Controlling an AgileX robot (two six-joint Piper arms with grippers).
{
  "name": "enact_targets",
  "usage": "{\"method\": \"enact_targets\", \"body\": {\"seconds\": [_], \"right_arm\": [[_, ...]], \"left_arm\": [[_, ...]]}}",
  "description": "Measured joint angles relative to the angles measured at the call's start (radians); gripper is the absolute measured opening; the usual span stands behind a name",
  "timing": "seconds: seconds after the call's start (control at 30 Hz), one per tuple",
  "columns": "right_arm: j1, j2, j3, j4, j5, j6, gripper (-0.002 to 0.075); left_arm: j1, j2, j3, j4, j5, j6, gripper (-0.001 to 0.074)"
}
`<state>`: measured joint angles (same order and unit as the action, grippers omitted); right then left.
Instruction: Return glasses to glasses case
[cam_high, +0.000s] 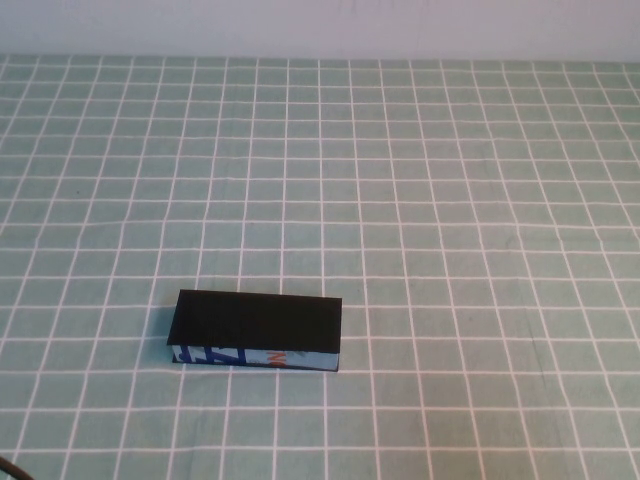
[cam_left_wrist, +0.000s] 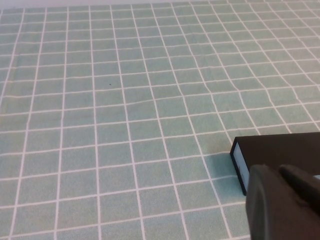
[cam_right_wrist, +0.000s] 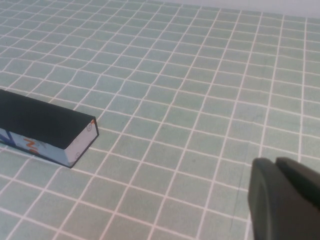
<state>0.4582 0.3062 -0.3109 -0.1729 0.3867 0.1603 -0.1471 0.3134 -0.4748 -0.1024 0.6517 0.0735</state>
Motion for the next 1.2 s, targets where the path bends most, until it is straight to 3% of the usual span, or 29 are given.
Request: {"method": "enact_targets", "body": {"seconds": [0.6, 0.77, 0.93, 1.2], "right_arm": [[0.0, -0.001, 0.001, -0.003, -0.006, 0.001, -0.0013], [0.0, -0.001, 0.001, -0.003, -0.006, 0.001, -0.0013], [0.0, -0.001, 0.001, -0.003, -0.006, 0.001, -0.0013], [0.0, -0.001, 0.001, -0.003, -0.006, 0.001, -0.0013]], "left_arm": [[0.0, -0.02, 0.024, 0.006, -0.006, 0.0, -0.0001], [0.0, -0.144, 0.12, 0.141, -0.054, -0.01, -0.0001], [0.0, -0.268, 0.274, 0.249, -0.212, -0.15, -0.0001], [0.0, -0.323, 0.493, 0.227, -0.277, -0.291, -0.0001]]}}
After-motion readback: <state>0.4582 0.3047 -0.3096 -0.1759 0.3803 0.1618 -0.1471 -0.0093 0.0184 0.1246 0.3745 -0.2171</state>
